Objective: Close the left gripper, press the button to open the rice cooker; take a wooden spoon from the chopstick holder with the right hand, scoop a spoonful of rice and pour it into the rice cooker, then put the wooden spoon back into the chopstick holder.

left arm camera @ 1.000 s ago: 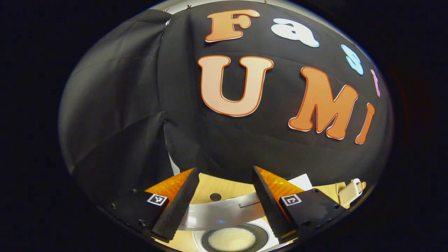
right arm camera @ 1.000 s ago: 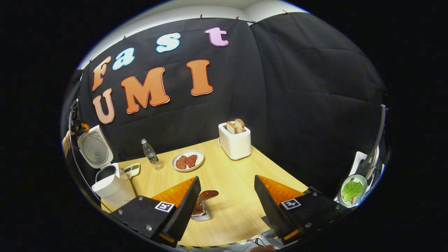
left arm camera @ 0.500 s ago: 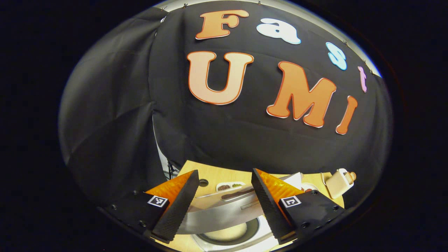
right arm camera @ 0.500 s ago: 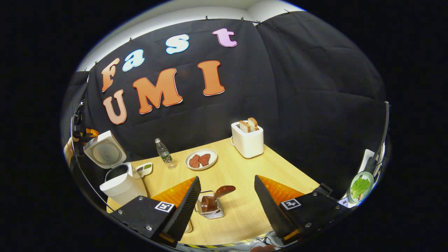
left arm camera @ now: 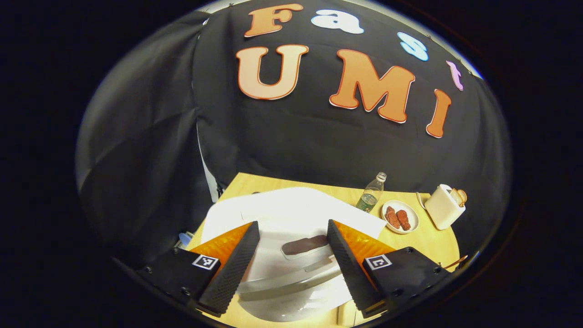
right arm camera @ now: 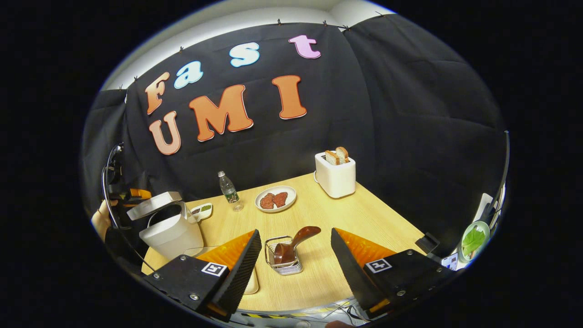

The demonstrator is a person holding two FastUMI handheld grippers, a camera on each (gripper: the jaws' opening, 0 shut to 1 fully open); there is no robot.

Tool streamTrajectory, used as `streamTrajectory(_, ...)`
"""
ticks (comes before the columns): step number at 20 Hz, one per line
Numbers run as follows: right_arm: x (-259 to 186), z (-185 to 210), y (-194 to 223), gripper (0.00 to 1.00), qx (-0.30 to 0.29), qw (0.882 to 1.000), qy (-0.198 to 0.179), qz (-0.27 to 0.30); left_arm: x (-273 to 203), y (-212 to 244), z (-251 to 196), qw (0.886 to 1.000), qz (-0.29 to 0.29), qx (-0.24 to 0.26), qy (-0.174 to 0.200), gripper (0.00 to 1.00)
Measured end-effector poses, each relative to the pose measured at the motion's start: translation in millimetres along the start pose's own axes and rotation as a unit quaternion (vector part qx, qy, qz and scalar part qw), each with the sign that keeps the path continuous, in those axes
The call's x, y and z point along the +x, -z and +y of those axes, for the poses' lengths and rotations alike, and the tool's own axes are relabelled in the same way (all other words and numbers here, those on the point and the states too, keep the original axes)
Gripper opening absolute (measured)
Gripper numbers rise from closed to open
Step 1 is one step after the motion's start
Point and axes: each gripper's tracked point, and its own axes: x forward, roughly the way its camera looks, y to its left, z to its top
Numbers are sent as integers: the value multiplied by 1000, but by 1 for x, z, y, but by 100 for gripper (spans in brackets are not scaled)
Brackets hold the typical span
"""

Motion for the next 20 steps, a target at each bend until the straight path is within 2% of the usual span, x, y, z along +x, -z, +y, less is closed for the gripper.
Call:
streamTrajectory(7,-6,-14,10,95,10,1000,8,10,24,33,10,999,25,21,-42,100)
streamTrajectory(15,8,-20,19,95,10,999,15,27,25,56,13,997,35,31,-56,100)
streamTrajectory(20,18,-17,22,95,1,999,12,36,25,62,11,998,18,33,-57,100)
